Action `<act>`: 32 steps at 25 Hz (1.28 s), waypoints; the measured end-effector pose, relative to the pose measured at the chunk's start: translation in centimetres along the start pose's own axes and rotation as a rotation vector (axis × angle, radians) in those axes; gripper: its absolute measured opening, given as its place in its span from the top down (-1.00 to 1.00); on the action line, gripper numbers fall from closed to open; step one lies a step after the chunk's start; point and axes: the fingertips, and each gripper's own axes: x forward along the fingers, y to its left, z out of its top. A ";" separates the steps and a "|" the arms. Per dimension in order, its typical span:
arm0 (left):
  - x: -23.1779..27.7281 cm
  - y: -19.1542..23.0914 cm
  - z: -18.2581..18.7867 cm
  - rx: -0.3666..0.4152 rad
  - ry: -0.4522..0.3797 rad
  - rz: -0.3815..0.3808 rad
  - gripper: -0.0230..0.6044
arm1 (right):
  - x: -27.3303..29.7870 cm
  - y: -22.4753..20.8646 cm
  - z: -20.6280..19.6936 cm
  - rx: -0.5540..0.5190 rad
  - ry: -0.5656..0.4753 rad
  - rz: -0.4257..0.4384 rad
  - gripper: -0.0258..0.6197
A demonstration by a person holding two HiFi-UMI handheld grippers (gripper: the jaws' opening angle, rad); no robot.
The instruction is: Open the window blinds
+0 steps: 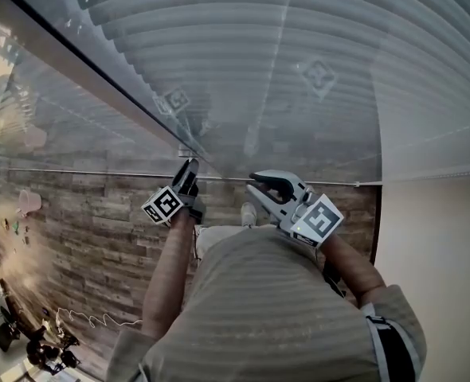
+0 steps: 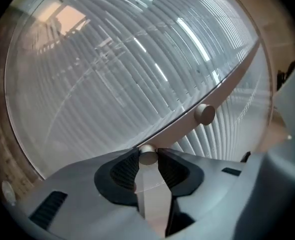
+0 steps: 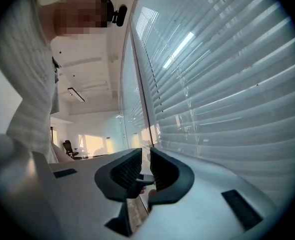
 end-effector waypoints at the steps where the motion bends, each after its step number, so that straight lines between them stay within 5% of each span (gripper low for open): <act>1: -0.1 0.1 0.0 -0.043 -0.009 -0.019 0.51 | 0.1 0.0 0.0 0.000 0.001 0.001 0.75; 6: 0.5 0.2 0.2 -0.301 -0.056 -0.147 0.51 | 0.4 -0.6 -0.5 0.002 0.003 -0.004 0.75; 10: 0.5 0.6 -0.5 -0.422 -0.067 -0.184 0.51 | -0.2 -0.7 -0.7 0.003 -0.009 -0.016 0.75; 15: -1.2 0.5 -0.9 -0.699 -0.096 -0.282 0.51 | -0.8 0.9 0.1 -0.010 -0.006 -0.029 0.75; 23: -0.5 2.0 -1.9 -0.889 -0.165 -0.303 0.51 | -1.1 0.3 -1.1 0.005 -0.011 -0.031 0.75; 25: -0.3 2.1 -1.8 -0.814 -0.149 -0.248 0.47 | -1.0 0.1 -1.3 0.006 -0.013 -0.031 0.75; 26: -0.3 2.0 -1.7 -0.709 -0.125 -0.196 0.37 | -1.0 0.2 -1.3 0.003 -0.012 -0.030 0.75; 32: -2.6 0.6 -1.4 0.374 0.059 0.193 0.23 | -2.1 0.9 -1.4 -0.003 -0.007 -0.032 0.75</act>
